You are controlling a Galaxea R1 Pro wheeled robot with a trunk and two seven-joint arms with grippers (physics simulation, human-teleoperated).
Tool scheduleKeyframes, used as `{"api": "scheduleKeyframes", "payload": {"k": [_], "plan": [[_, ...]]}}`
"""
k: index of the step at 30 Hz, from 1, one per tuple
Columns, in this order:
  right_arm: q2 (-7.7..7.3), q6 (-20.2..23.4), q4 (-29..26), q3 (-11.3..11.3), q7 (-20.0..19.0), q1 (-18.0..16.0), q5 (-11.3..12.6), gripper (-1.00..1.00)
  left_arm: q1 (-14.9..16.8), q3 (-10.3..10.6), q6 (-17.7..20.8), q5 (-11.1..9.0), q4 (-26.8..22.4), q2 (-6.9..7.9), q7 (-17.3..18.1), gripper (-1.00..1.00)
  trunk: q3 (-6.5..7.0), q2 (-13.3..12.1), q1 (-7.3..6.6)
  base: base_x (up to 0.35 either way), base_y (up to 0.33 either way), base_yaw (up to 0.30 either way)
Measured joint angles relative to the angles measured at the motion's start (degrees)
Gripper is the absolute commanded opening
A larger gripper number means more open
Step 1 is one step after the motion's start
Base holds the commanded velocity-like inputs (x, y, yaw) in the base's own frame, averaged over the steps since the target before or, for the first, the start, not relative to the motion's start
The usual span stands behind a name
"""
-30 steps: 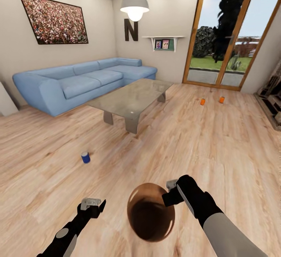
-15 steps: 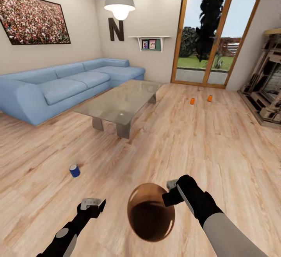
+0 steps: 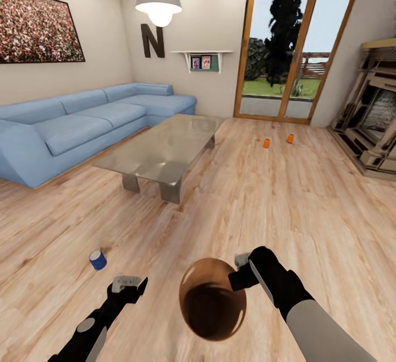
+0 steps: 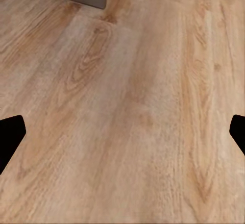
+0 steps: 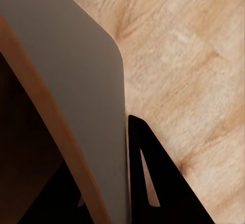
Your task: Put the three can of soda from the living room inside the tash can in the kitchen.
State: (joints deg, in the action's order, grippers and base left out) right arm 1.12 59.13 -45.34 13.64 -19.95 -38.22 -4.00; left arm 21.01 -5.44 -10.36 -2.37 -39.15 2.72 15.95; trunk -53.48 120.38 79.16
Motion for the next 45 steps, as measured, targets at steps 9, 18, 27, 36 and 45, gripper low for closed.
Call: {"api": "scheduleKeyframes", "payload": {"k": [9, 18, 27, 36, 45], "plan": [[0.0, -0.01, 0.0, 0.13, -0.04, 0.0, 0.02, -1.0, 0.0, 0.0, 0.91, 0.13, -0.79, -0.01, 0.02, 1.0, 0.0, 0.0, 0.0, 0.273, 0.218, -0.177], [0.0, -0.01, 0.0, 0.25, -0.05, 0.0, 0.02, -1.0, 0.0, -0.04, 0.92, 0.0, -0.92, 0.08, 0.05, 1.0, 0.0, 0.0, 0.0, 0.273, 0.225, -0.202], [0.0, 0.0, 0.0, 0.27, 0.02, 0.0, 0.02, -1.0, 0.0, -0.23, 0.96, -0.17, -0.93, 0.09, 0.16, 1.0, 0.0, 0.0, 0.0, 0.132, 0.276, -0.148], [0.0, -0.01, 0.0, 0.28, 0.04, 0.0, -0.06, -1.0, 0.0, -0.1, 0.79, -0.18, -1.01, 0.09, 0.22, 1.0, 0.0, 0.0, 0.0, 0.008, 0.319, -0.077], [0.0, 0.0, 0.0, 0.19, 0.04, 0.0, -0.01, -1.0, 0.0, -0.1, 0.78, -0.18, -1.02, 0.09, 0.29, 1.0, 0.0, 0.0, 0.0, 0.0, 0.322, -0.009]]}}
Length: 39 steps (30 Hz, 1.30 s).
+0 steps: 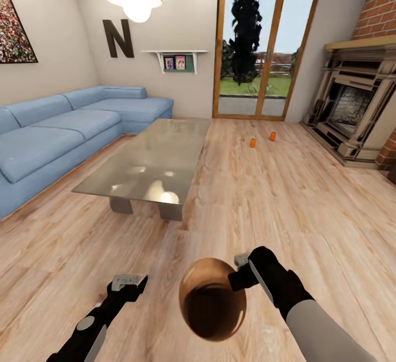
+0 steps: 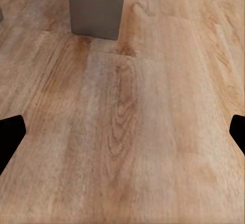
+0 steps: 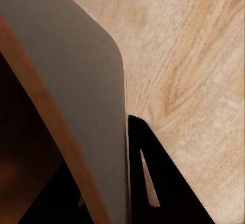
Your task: Put the three can of soda from the living room inside the tash can in the kitchen.
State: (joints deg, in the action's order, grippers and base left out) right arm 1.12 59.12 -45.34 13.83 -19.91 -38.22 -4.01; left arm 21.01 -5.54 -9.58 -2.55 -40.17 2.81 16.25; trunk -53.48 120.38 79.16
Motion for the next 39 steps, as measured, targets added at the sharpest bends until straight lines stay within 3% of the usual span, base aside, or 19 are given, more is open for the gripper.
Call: {"api": "scheduleKeyframes", "payload": {"k": [33, 35, 39], "plan": [[-0.07, 0.02, 0.0, -0.59, 0.01, 0.0, 0.11, -1.0, -0.01, -0.14, -0.03, 0.63, 0.12, 0.25, -0.39, 1.0, 0.0, 0.0, 0.0, 0.028, 0.306, -0.111], [-0.1, 0.0, -0.05, -0.63, 0.23, 0.0, 0.0, -1.0, 0.0, -0.16, 0.51, 0.74, 0.39, 0.7, -0.49, 1.0, 0.0, 0.0, 0.0, 0.19, 0.173, -0.023], [-0.47, 0.06, -0.57, -0.83, 1.79, -0.06, 0.31, -1.0, 0.03, 0.18, 6.24, 0.86, 1.34, 2.63, -0.65, 1.0, 0.0, 0.0, 0.0, 0.079, 0.07, -0.008]]}}
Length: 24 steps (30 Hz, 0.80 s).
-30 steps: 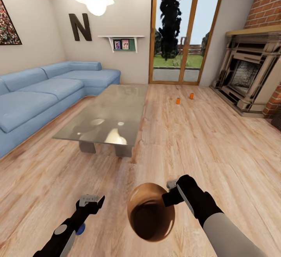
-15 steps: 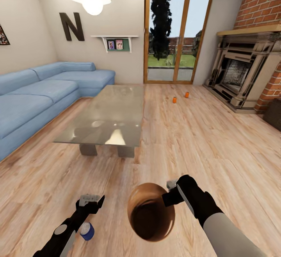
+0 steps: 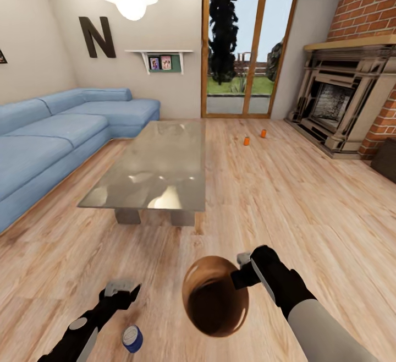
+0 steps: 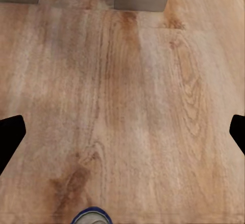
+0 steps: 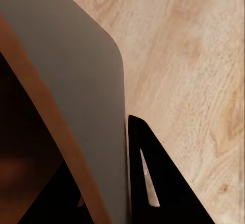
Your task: Put the three can of soda from the living room inside the tash can in the kitchen.
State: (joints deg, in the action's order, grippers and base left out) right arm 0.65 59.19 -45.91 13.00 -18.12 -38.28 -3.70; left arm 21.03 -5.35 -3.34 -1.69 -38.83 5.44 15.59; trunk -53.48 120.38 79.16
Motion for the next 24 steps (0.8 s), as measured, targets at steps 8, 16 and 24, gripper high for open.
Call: {"api": "scheduleKeyframes", "payload": {"k": [8, 16, 24], "plan": [[-1.13, 0.74, -4.22, -3.05, 0.37, -0.04, 0.9, -1.0, -0.02, 0.46, 2.94, 0.07, 0.55, 0.66, -0.01, 1.0, 0.0, 0.0, 0.0, 0.013, 0.011, -0.001], [-2.55, 0.7, -5.54, -7.82, 0.28, -0.04, 0.72, -1.0, -0.1, 0.68, 3.13, 1.59, 0.66, 0.69, -0.03, 1.0, 0.0, 0.0, 0.0, 0.0, 0.0, 0.0], [-2.75, 0.68, -6.8, -8.28, 0.19, -0.03, 0.58, -1.0, -0.12, 0.51, 3.21, 5.36, 4.66, 0.19, -0.66, 1.0, 0.0, 0.0, 0.0, 0.0, 0.0, 0.0]]}}
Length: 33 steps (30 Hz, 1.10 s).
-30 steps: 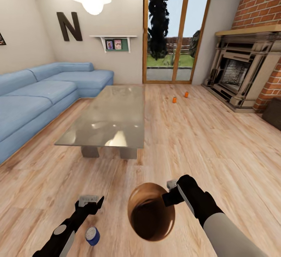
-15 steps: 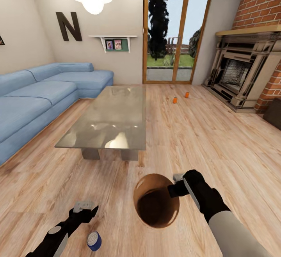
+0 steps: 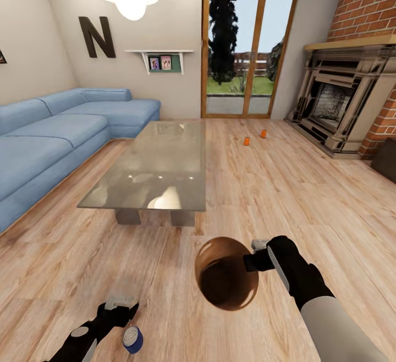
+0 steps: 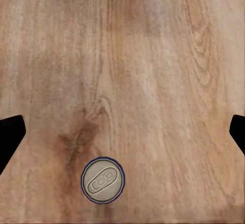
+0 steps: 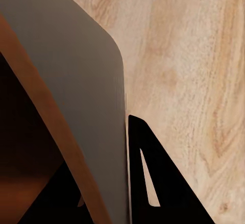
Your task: Put the three can of soda from the living room inside the tash can in the kitchen.
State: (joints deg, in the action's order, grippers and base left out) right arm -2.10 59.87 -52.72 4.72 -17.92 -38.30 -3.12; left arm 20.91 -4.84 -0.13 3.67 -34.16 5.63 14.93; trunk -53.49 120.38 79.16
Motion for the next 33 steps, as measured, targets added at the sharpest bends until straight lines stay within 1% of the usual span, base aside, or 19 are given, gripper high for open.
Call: {"api": "scheduleKeyframes", "payload": {"k": [1, 2, 4, 11, 14, 16, 17, 19, 23, 28, 33], "plan": [[0.0, 0.01, -0.09, -0.02, 0.0, 0.0, 0.1, -1.0, 0.01, 0.0, 0.02, 0.09, 2.18, -0.04, -0.57, 1.0, 0.0, 0.0, 0.0, 0.0, 0.0, 0.0], [0.02, -0.01, -0.12, -0.02, -0.01, 0.0, -0.06, -1.0, 0.01, 0.0, 0.03, 0.09, 3.31, -0.06, -0.87, 1.0, 0.0, 0.0, 0.0, 0.0, 0.0, 0.0], [0.04, -0.06, -0.17, -0.02, 0.03, 0.0, -0.56, -1.0, 0.01, 0.0, -0.06, 0.05, 4.24, -0.07, -1.26, 1.0, 0.0, 0.0, 0.0, 0.0, 0.0, 0.0], [0.04, -0.03, -1.43, -0.02, -0.25, -0.01, 0.04, -1.0, 0.04, -0.5, -0.78, -0.18, 4.91, -0.09, -1.84, 1.0, 0.0, 0.0, 0.0, 0.0, 0.0, 0.0], [0.0, -0.11, -3.5, 0.03, -0.25, 0.0, -0.46, -1.0, 0.05, -0.55, -0.86, -0.18, 4.94, -0.09, -2.09, 1.0, 0.01, 0.0, 0.0, 0.0, 0.0, 0.0], [0.03, -0.09, -5.95, 0.16, -0.26, 0.1, -0.63, -1.0, 0.03, -0.53, -0.92, -0.18, 5.08, -0.09, -2.73, 1.0, 0.0, 0.0, 0.0, 0.0, 0.0, 0.0], [0.04, -0.09, -6.56, 0.12, -0.3, 0.07, -0.21, -1.0, 0.02, -0.51, -0.94, -0.17, 5.12, -0.09, -2.82, 1.0, 0.01, 0.0, 0.0, 0.0, 0.0, 0.0], [0.06, 0.05, -7.24, 0.19, -0.38, 0.15, 0.6, -1.0, 0.01, -0.47, -0.97, -0.16, 5.18, -0.09, -2.98, 1.0, -0.35, 0.79, 0.43, 0.0, 0.0, 0.0], [0.06, -0.09, -7.79, 0.18, -0.32, 0.18, -0.81, -1.0, 0.03, -0.44, -1.0, -0.15, 5.22, -0.09, -3.11, 1.0, -1.07, 2.39, 1.31, 0.0, 0.0, 0.0], [0.06, 0.01, -7.94, 0.19, -0.38, 0.19, 0.11, -1.0, 0.02, -0.43, -1.01, -0.15, 5.19, -0.09, -3.14, 1.0, -1.97, 4.4, 2.41, 0.0, 0.0, 0.0], [-0.01, -0.07, -8.23, 0.06, -0.34, 0.18, -0.59, -1.0, 0.01, -0.36, -1.06, -0.22, 5.16, -0.09, -3.15, 1.0, -2.87, 6.4, 3.51, 0.0, 0.0, 0.0]]}}
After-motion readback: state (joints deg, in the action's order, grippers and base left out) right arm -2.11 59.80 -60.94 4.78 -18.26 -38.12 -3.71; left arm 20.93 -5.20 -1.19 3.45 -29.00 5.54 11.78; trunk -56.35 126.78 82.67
